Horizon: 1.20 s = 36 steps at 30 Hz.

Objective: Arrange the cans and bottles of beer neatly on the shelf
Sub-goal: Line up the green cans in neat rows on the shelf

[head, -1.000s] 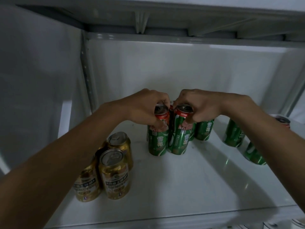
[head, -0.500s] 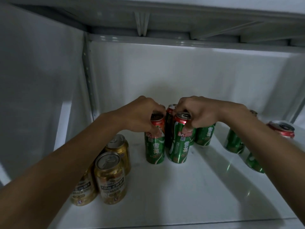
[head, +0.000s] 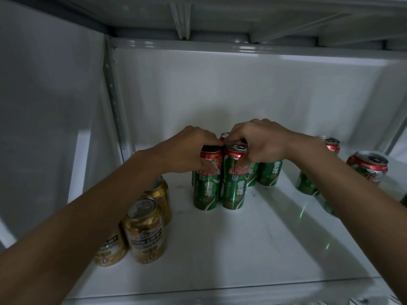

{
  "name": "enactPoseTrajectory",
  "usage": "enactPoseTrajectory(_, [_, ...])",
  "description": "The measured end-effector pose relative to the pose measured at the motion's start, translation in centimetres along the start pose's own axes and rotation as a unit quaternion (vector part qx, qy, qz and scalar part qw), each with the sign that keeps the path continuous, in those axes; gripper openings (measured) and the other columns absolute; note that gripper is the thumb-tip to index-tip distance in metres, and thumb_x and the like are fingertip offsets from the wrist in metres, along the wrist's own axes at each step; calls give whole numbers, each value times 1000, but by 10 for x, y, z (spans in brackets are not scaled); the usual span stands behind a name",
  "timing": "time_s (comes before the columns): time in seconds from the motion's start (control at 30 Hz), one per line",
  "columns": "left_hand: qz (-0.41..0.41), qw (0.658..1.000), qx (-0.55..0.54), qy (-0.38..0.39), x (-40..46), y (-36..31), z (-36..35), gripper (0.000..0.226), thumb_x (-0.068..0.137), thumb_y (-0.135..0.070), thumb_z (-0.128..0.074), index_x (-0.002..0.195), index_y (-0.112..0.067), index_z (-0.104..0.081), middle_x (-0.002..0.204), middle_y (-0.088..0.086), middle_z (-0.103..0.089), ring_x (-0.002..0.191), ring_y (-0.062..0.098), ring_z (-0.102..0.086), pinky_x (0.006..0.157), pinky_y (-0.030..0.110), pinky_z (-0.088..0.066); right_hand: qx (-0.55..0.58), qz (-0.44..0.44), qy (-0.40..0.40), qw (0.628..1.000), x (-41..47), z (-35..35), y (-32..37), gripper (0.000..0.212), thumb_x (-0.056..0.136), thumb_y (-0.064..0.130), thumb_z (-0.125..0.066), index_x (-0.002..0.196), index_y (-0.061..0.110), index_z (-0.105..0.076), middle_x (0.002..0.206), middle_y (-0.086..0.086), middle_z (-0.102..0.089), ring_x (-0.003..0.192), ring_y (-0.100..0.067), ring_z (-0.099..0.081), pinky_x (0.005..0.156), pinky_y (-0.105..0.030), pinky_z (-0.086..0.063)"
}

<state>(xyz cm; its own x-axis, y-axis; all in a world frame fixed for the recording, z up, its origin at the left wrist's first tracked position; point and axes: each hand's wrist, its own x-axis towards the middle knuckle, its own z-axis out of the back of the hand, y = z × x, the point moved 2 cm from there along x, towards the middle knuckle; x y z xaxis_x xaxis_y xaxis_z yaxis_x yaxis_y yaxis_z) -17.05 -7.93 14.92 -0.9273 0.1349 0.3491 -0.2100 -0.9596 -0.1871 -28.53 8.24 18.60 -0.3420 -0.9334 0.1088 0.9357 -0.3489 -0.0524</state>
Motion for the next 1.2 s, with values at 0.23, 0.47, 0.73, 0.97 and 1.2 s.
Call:
enactPoseTrajectory(0.23, [20,999,41,-14,-3,-1,-5,47,75,-44,-85,116,-23,-72,108,3,-65,101,19,-59,88,44,-51,47,0,-45,998,-12,-10,-3,67,71,48,-87,133,40,-63,134,16,-60,116,-17,-59,80,-30,-40])
enactPoseTrajectory(0.47, [33,999,9,-12,-8,-5,-5,59,78,-38,-86,131,-22,-67,124,3,-55,114,19,-55,98,37,-49,92,1,-62,994,-20,-16,-3,66,72,49,-86,132,39,-62,126,11,-63,112,-16,-61,91,-40,-51])
enactPoseTrajectory(0.73, [-21,988,-32,-151,0,-26,16,38,92,-33,-74,126,-18,-67,125,2,-59,119,13,-54,100,23,-43,163,-92,-249,950,-73,27,-65,32,95,37,-67,126,28,-67,139,5,-51,118,-14,-58,91,-31,-53])
enactPoseTrajectory(0.97, [-71,990,-49,-109,64,-94,-6,41,88,-35,-68,128,-24,-66,129,-4,-53,125,15,-49,110,36,-41,112,-242,-217,939,-132,30,-144,24,100,31,-59,120,23,-71,137,-4,-59,115,-24,-60,95,-38,-49])
enactPoseTrajectory(1.2, [-59,994,-72,-65,145,-146,-50,38,96,-26,-68,133,-20,-63,132,-1,-53,125,13,-51,105,27,-42,151,-250,-30,956,-173,15,-190,51,88,72,-55,118,32,-67,117,10,-65,105,-15,-63,93,-41,-52])
